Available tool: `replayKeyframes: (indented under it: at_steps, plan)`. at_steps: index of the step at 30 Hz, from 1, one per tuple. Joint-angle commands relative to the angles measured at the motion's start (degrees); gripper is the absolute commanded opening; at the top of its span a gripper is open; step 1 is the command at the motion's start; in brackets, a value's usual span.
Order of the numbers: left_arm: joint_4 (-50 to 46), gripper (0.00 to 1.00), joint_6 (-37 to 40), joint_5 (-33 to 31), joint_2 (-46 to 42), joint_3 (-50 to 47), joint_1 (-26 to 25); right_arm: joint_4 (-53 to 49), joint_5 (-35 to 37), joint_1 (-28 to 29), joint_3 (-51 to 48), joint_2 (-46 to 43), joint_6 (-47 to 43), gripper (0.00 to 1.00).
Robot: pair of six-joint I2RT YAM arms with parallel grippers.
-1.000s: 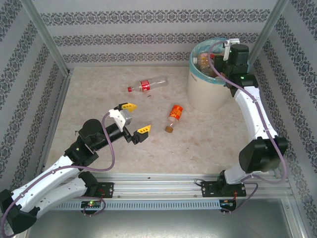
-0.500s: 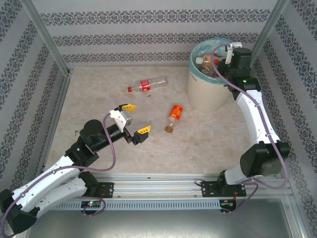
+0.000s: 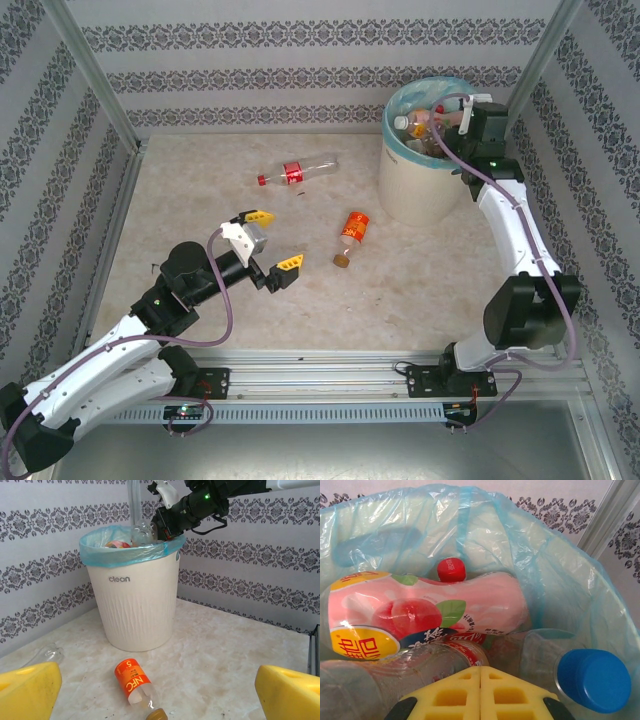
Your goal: Put the plastic bottles in the bin
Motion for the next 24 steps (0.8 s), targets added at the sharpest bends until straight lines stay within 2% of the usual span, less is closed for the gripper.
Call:
replayKeyframes:
  at_steps: [1, 7, 12, 17, 24]
  plan:
    - [-0.89, 1.00, -0.58, -0.90, -0.68, -0.19, -0.64, -4.75, -3.45, -0.15, 3.71, 0.04, 2.58, 0.10]
    - [-0.48, 1.00, -0.06, -1.01, -0.34, -0.02, -0.65, -3.59, -1.82, 2.64, 6.42, -5.57, 3.44, 0.24]
    - [0.10, 1.00, 0.06, -0.74, 0.36, 0.03, -0.65, -3.28, -1.79, 5.54, 6.27, -6.42, 2.78, 0.25]
    - [0.05, 1.00, -0.33, -0.38, 0.37, -0.07, -0.65, -3.05, -8.04, 6.92, 6.84, -3.12, 3.79, 0.25]
    - [-0.68, 1.00, -0.33, -0.93, -0.97, -0.35, -0.65, -2.74, -6.20, 6.47, 2.69, 0.43, 5.22, 0.23]
